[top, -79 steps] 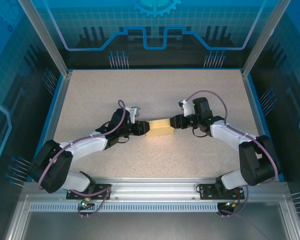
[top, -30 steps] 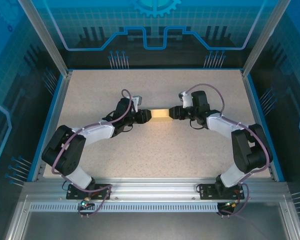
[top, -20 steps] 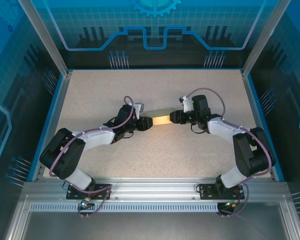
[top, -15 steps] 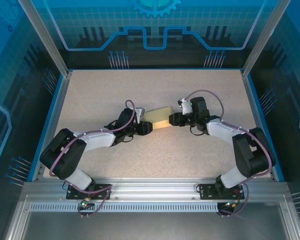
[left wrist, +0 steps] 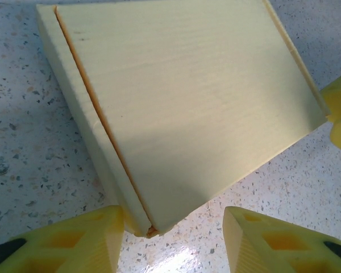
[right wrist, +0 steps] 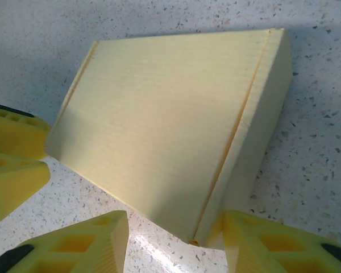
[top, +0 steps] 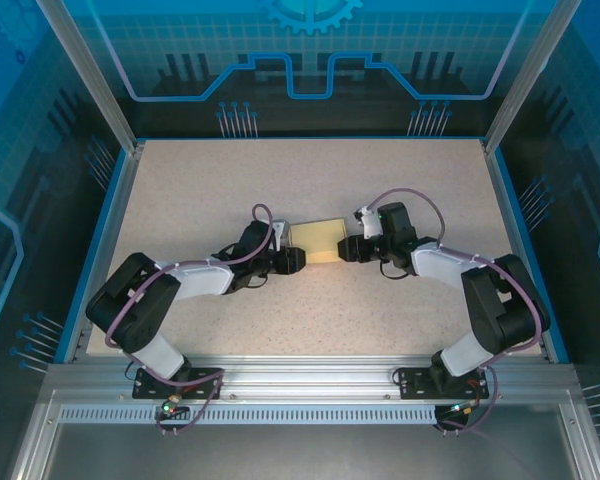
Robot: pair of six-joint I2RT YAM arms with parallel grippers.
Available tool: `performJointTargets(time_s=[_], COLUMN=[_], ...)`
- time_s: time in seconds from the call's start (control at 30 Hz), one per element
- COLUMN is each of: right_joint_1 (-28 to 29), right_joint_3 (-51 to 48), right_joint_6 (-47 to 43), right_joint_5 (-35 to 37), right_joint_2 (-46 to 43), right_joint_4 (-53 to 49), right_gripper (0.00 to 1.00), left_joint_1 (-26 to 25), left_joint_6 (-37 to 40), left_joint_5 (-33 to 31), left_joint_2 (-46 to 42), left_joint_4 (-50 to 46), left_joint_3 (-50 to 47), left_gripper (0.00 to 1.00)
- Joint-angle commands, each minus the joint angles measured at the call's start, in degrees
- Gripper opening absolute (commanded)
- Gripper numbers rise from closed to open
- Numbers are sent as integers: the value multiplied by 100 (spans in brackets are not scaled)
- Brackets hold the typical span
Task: Fold the paper box
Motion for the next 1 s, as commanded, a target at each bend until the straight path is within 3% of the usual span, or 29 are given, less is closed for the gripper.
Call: performJointTargets(time_s=[0.0, 0.23, 0.37, 0.6, 0.97], right_joint_1=[134, 132, 133, 150, 102], right_joint_3=[-58, 73, 160, 273, 254], right_joint_6=[-135, -348, -548, -890, -1304], right_joint_5=[-43, 356, 689, 1329, 2719], right_joint_2=[138, -79, -397, -1150, -2458], right_joint_4=[-48, -451, -780, -1292, -1679], right_gripper=[47, 50, 59, 65, 80], left_joint_1=[-90, -3, 58, 138, 294], left_joint_6=[-2, 82, 137, 334, 870], left_joint_5=[56, -97, -145, -358, -1404], left_joint_2=[32, -185, -346, -744, -2104], left_joint_4=[389, 345, 314, 223, -3], left_joint_3=[-54, -167, -212, -349, -793], left_gripper=[52, 58, 63, 70, 82])
